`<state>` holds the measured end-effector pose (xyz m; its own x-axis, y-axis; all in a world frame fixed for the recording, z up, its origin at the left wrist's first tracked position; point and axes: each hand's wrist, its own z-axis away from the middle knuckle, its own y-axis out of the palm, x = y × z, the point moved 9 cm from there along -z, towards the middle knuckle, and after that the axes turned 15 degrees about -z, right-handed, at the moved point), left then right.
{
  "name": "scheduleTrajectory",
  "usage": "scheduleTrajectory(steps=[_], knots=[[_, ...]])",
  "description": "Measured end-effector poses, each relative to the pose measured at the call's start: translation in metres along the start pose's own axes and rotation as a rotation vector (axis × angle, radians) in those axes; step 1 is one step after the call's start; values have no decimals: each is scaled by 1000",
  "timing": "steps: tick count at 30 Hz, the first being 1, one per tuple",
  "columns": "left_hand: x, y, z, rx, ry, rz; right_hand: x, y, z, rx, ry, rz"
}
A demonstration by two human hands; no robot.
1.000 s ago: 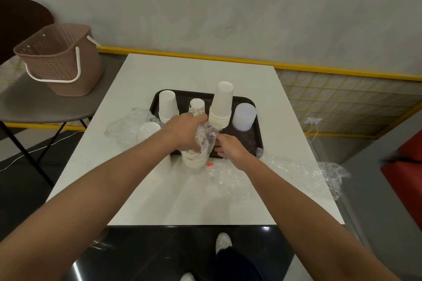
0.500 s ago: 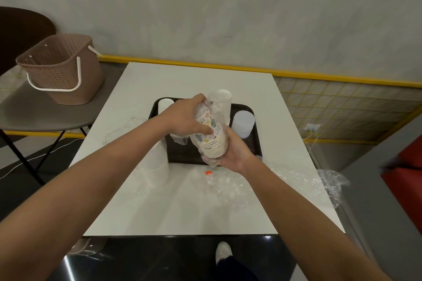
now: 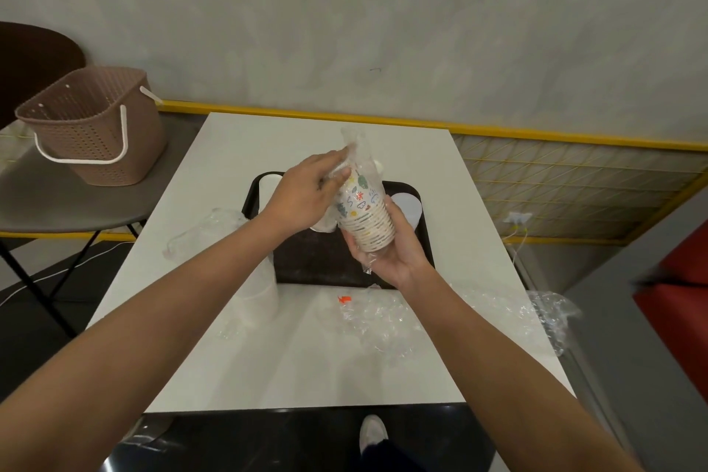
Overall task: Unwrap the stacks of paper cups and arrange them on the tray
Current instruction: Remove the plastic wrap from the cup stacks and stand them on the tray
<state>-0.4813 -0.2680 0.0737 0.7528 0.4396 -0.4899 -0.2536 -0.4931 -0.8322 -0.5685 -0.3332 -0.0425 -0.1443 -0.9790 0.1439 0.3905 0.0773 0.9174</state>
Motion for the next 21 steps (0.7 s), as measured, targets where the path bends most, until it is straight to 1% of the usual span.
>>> scheduleTrajectory(steps=[4,9,11,14,18,21], knots=[[0,-2,6,-93,-49,112,5,2,0,13,-55,-15],[9,-10,17,-291,-174,95,9,8,1,46,-119,-52],[12,-6,22,-307,-238,141,11,8,0,45,-163,-55],[10,11,27,-222,-259,193,14,9,-3,67,-198,-59],[13,29,26,-67,-295,351,18,7,-2,57,-206,-18],[17,36,24,24,-357,368,19,6,1,43,-220,5]])
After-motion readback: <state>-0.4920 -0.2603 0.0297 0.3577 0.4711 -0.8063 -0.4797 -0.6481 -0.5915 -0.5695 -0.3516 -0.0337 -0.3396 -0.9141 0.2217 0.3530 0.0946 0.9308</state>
